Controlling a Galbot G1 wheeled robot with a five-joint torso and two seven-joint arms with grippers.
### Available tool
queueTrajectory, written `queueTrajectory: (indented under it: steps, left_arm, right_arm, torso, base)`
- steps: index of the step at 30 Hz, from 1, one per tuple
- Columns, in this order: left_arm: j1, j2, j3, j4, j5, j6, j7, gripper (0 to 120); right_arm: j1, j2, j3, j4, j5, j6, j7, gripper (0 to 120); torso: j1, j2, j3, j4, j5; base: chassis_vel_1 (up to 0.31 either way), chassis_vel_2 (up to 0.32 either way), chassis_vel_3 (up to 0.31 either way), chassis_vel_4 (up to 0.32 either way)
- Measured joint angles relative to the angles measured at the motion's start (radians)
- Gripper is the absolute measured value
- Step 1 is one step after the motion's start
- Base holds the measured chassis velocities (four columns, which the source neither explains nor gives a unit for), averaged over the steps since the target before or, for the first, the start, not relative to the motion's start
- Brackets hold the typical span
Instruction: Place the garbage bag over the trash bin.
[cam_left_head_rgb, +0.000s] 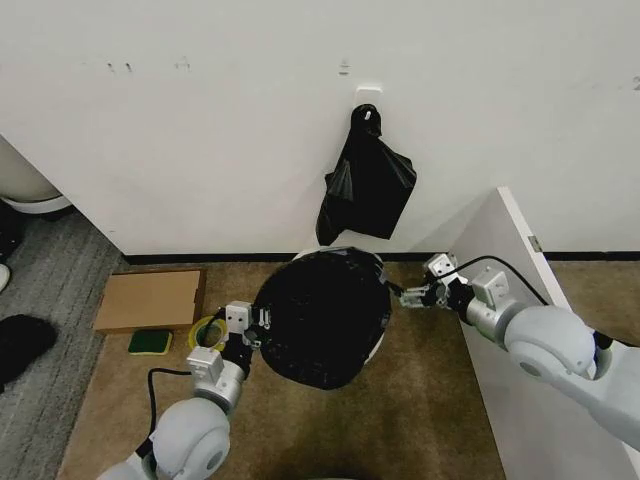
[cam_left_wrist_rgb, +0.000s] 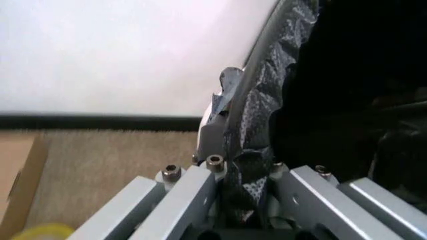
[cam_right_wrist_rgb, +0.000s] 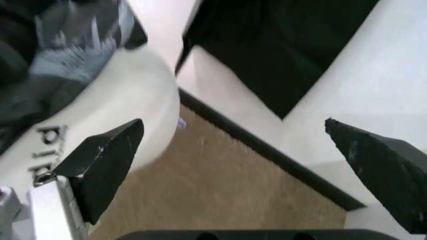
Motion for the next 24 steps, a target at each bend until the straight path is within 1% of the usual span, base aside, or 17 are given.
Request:
queueTrajectory:
  steps: [1,3,4,5,7,8,9,10,13,14,15,16,17,18,21,23,24]
  left_arm:
    - [0.000,0.000,0.000,0.000,0.000,0.000,0.000,0]
    - [0.015,-0.006,-0.006,-0.011,-0.047,0.010,-0.024,0]
    - [0.029,-0.010,-0.011,-0.020,-0.082,0.016,-0.041,0]
    - [0.038,-0.014,-0.020,-0.027,-0.121,0.022,-0.062,0]
    - [0.037,-0.021,-0.029,-0.027,-0.162,0.026,-0.089,0]
    - [0.034,-0.025,-0.032,-0.024,-0.175,0.026,-0.098,0]
    - [0.034,-0.025,-0.032,-0.024,-0.175,0.026,-0.098,0]
    - [0.031,-0.031,-0.034,-0.019,-0.187,0.026,-0.109,0]
    - [0.028,-0.048,-0.035,-0.002,-0.207,0.025,-0.130,0]
    - [0.028,-0.057,-0.035,0.005,-0.221,0.024,-0.141,0]
    - [0.027,-0.059,-0.035,0.008,-0.226,0.024,-0.145,0]
    - [0.026,-0.066,-0.035,0.015,-0.243,0.022,-0.155,0]
    - [0.025,-0.072,-0.035,0.018,-0.256,0.021,-0.162,0]
    - [0.025,-0.072,-0.035,0.018,-0.256,0.021,-0.162,0]
    - [0.020,-0.087,-0.034,0.023,-0.286,0.009,-0.173,0]
    - [0.018,-0.095,-0.030,0.024,-0.289,-0.005,-0.171,0]
    - [0.017,-0.104,-0.024,0.024,-0.289,-0.015,-0.169,0]
  right_arm:
    - [0.000,0.000,0.000,0.000,0.000,0.000,0.000,100]
    - [-0.011,0.020,0.023,0.008,0.018,0.001,0.014,100]
    - [-0.018,0.034,0.036,0.011,0.029,0.001,0.021,100]
    - [-0.040,0.055,0.071,0.018,0.048,0.001,0.031,100]
    - [-0.120,0.083,0.162,0.045,0.079,-0.009,0.060,100]
    - [-0.160,0.092,0.200,0.060,0.090,-0.013,0.070,100]
    - [-0.160,0.092,0.200,0.060,0.090,-0.013,0.070,100]
    - [-0.211,0.104,0.249,0.081,0.102,-0.020,0.080,100]
    - [-0.331,0.133,0.371,0.156,0.145,-0.036,0.110,100]
    - [-0.380,0.146,0.429,0.194,0.177,-0.049,0.127,100]
    - [-0.395,0.151,0.448,0.206,0.189,-0.053,0.132,100]
    - [-0.449,0.167,0.502,0.249,0.229,-0.067,0.150,100]
    - [-0.490,0.178,0.527,0.277,0.251,-0.076,0.163,100]
    - [-0.490,0.178,0.527,0.277,0.251,-0.076,0.163,100]
    - [-0.591,0.211,0.541,0.335,0.274,-0.089,0.174,100]
    - [-0.621,0.226,0.514,0.348,0.252,-0.088,0.169,100]
    - [-0.634,0.239,0.477,0.352,0.220,-0.085,0.161,100]
  torso:
    - [0.000,0.000,0.000,0.0000,0.0000]
    - [0.000,0.000,0.000,-0.0005,-0.0006]
    - [0.000,0.000,0.000,-0.0002,-0.0004]
    - [0.000,0.000,0.000,0.0005,0.0005]
    - [0.000,0.000,0.000,-0.0002,-0.0006]
    - [0.000,0.000,0.000,-0.0004,-0.0002]
    - [0.000,0.000,0.000,-0.0004,-0.0002]
    - [0.000,0.000,0.000,-0.0003,0.0005]
    - [0.000,0.000,0.000,-0.0009,0.0000]
    - [0.000,0.000,0.000,-0.0005,0.0001]
    - [0.000,0.000,0.000,-0.0005,0.0000]
    - [0.000,0.000,0.000,-0.0004,-0.0006]
    - [0.000,0.000,0.000,-0.0002,-0.0006]
    - [0.000,0.000,0.000,-0.0002,-0.0006]
    - [0.000,0.000,0.000,-0.0006,0.0000]
    - [0.000,0.000,0.000,-0.0005,0.0000]
    - [0.000,0.000,0.000,-0.0004,0.0001]
  base:
    - [0.000,0.000,0.000,0.000]
    - [0.000,0.000,0.000,0.000]
    - [0.000,0.000,0.000,0.000]
    - [0.000,0.000,0.000,0.000]
    - [0.000,0.000,0.000,0.000]
    - [0.000,0.000,0.000,0.000]
    - [0.000,0.000,0.000,0.000]
    - [0.000,0.000,0.000,0.000]
    - [0.000,0.000,0.000,0.000]
    - [0.000,0.000,0.000,0.000]
    - [0.000,0.000,0.000,0.000]
    - [0.000,0.000,0.000,0.000]
    - [0.000,0.000,0.000,0.000]
    - [0.000,0.000,0.000,0.000]
    - [0.000,0.000,0.000,0.000]
    - [0.000,0.000,0.000,0.000]
    - [0.000,0.000,0.000,0.000]
